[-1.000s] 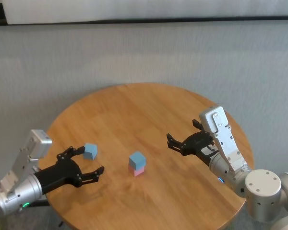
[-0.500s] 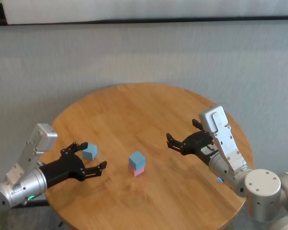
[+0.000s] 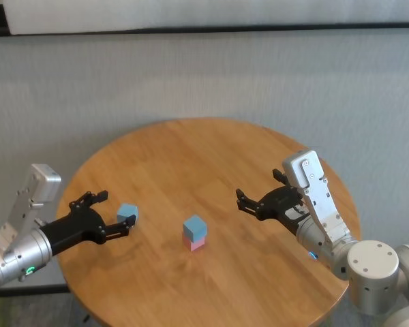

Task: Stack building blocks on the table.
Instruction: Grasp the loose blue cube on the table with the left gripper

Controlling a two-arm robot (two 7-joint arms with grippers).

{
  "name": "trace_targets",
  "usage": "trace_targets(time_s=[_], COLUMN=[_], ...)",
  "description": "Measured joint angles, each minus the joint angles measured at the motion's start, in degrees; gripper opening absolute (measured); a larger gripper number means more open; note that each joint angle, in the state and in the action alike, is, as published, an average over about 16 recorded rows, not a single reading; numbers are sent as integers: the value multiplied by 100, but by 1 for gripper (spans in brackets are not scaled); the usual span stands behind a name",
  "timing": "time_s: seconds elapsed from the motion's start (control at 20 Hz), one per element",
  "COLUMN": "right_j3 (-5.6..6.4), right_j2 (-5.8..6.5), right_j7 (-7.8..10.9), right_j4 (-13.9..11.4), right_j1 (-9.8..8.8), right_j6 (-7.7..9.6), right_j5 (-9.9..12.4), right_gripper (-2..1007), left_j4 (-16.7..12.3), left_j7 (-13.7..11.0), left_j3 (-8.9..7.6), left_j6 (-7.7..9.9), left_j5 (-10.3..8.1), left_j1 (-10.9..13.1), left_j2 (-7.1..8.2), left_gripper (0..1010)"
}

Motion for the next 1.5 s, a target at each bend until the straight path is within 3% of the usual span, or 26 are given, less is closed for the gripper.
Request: trace_targets(time_s=[0.6, 0.85, 1.1, 1.5], right_j3=[0, 0, 0, 0], right_j2=[-4, -4, -4, -4], right_j7=[0, 1, 1, 1], right_j4=[3, 3, 3, 3], right_j1=[3, 3, 3, 3], right_j6=[-3, -3, -3, -3], right_j5=[3, 4, 4, 4], right_gripper=[1000, 1000, 1000, 1000], left_j4=[1134, 1506, 1523, 1049], left_j7=[-487, -606, -577, -427], left_j3=[-177, -206, -161, 38], left_j6=[-465, -606, -585, -304], left_j5=[-329, -373, -269, 65], left_j1=[-495, -656, -698, -612], left_j2=[-326, -446, -451, -291], left_gripper=[1000, 1000, 1000, 1000])
